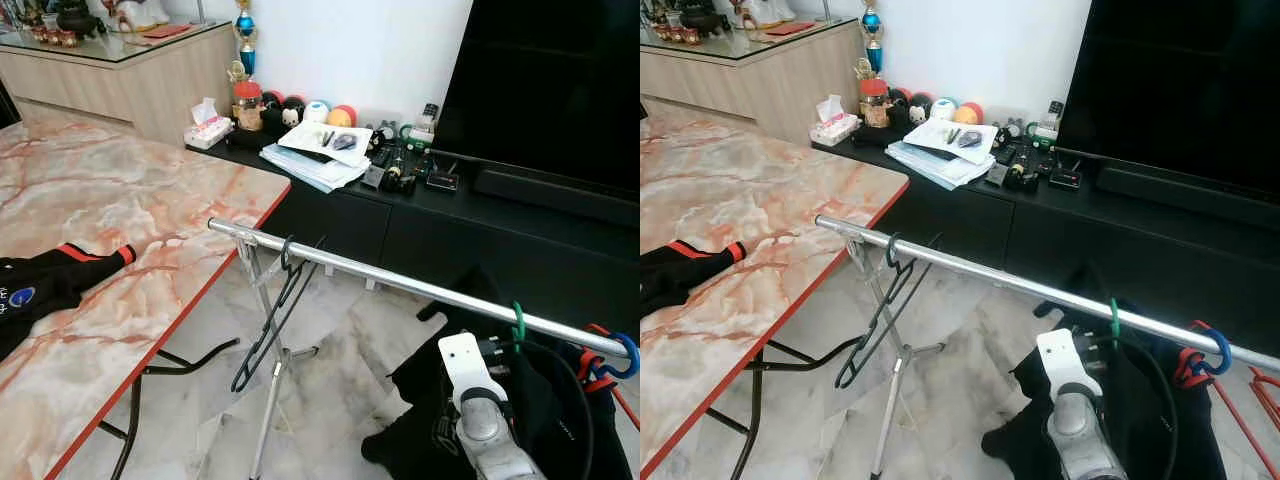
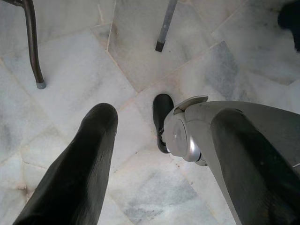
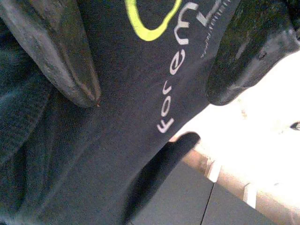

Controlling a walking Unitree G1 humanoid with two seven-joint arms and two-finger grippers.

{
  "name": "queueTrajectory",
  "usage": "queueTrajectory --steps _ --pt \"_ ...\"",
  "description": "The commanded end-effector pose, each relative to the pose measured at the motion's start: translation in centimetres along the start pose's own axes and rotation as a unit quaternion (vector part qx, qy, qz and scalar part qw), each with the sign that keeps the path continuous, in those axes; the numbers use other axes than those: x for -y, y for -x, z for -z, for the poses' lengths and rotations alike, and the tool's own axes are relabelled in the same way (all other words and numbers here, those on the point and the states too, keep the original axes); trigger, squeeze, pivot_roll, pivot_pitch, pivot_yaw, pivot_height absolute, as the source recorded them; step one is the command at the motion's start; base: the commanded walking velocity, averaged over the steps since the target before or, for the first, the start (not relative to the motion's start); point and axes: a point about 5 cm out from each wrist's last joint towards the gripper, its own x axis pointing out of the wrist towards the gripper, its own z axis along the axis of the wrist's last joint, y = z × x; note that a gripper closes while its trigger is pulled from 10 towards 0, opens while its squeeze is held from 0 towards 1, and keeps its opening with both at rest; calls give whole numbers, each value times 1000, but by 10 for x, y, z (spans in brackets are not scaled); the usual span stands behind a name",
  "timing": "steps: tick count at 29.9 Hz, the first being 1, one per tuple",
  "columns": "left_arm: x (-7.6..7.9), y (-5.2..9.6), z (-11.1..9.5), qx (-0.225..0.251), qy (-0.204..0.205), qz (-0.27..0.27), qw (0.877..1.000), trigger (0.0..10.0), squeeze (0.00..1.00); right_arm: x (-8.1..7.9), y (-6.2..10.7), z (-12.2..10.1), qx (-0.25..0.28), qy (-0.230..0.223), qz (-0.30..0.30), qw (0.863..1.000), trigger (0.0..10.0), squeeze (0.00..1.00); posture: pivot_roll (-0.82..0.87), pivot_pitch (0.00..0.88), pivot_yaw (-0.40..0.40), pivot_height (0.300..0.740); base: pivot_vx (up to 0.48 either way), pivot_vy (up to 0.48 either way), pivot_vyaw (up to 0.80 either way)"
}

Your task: Hang hanger

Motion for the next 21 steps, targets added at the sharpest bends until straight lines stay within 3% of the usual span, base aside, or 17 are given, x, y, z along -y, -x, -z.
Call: queueTrajectory --steps 1,9,13,21 --pt "-2 2 7 -16 1 -1 1000 10000 0 0 2 15 -37 -9 -2 999 10000 0 178 55 4 740 0 0 0" --pt "-2 2 6 -15 0 1 1000 10000 0 -6 12 38 -93 -36 -9 995 10000 0 174 54 3 740 0 0 0" --pt "-1 1 6 -15 0 2 1000 10000 0 -16 22 53 -141 -76 -25 987 10000 0 169 51 -1 740 0 0 0" --pt "-1 1 6 -15 1 1 1000 10000 0 -15 33 45 -109 -80 -25 991 10000 0 168 49 -6 740 0 0 0"
